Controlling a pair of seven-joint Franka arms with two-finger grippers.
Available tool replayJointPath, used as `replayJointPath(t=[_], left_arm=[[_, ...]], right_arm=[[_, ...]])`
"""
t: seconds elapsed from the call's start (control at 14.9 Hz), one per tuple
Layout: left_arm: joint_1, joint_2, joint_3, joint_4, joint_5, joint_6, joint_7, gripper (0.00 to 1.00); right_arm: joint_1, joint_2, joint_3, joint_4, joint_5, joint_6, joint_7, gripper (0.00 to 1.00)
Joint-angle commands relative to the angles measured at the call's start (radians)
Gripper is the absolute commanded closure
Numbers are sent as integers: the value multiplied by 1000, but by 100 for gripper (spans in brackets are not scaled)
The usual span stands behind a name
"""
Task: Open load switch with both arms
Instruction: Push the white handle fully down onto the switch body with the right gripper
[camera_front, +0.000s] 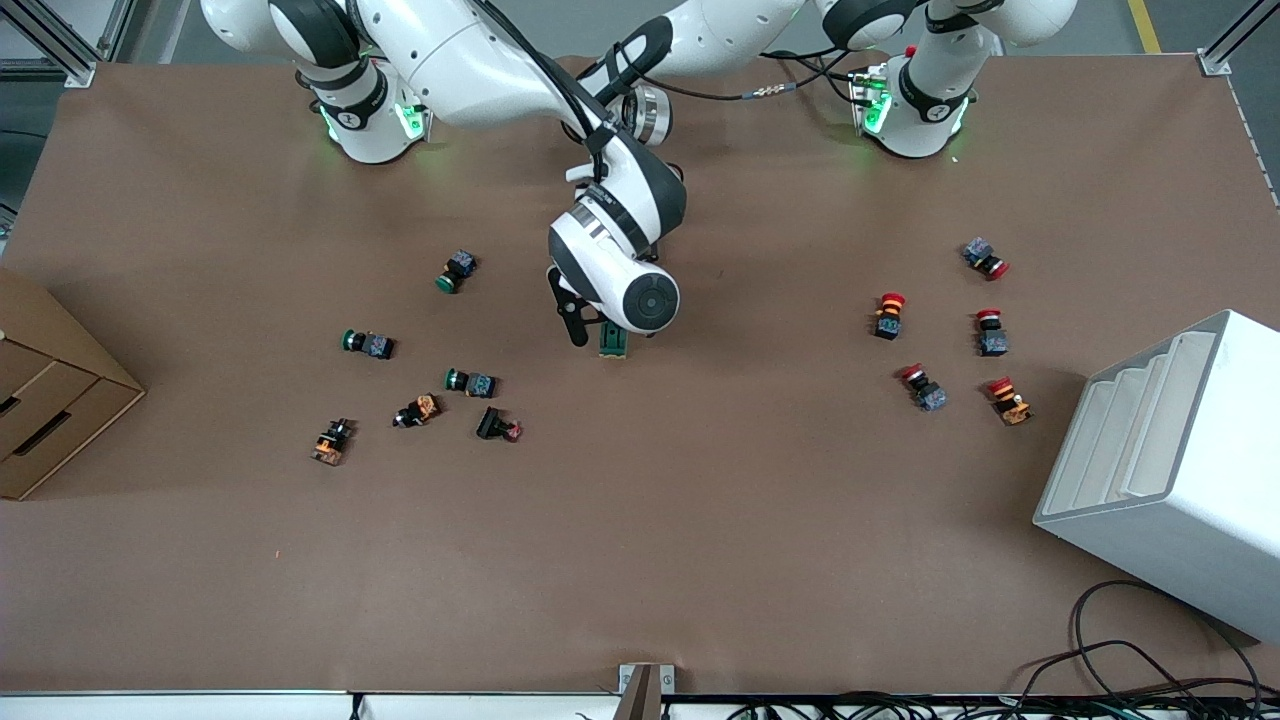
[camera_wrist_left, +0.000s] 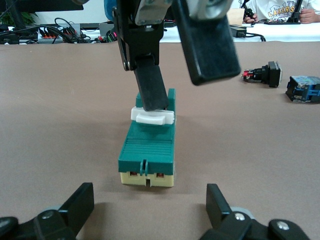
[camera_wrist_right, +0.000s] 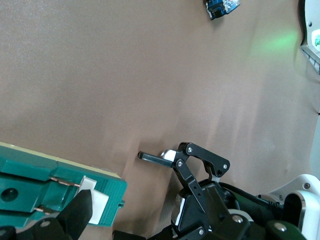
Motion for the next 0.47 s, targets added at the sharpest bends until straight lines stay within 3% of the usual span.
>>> replayJointPath(t=[0.0, 0.4], left_arm=[[-2, 45, 8, -3, 0, 0, 3, 1], [-2, 45, 8, -6, 2, -2, 3, 1]], right_arm=[[12, 6, -6, -15, -24, 14, -8, 0], [-33, -38, -21, 15, -31, -20, -134, 0]])
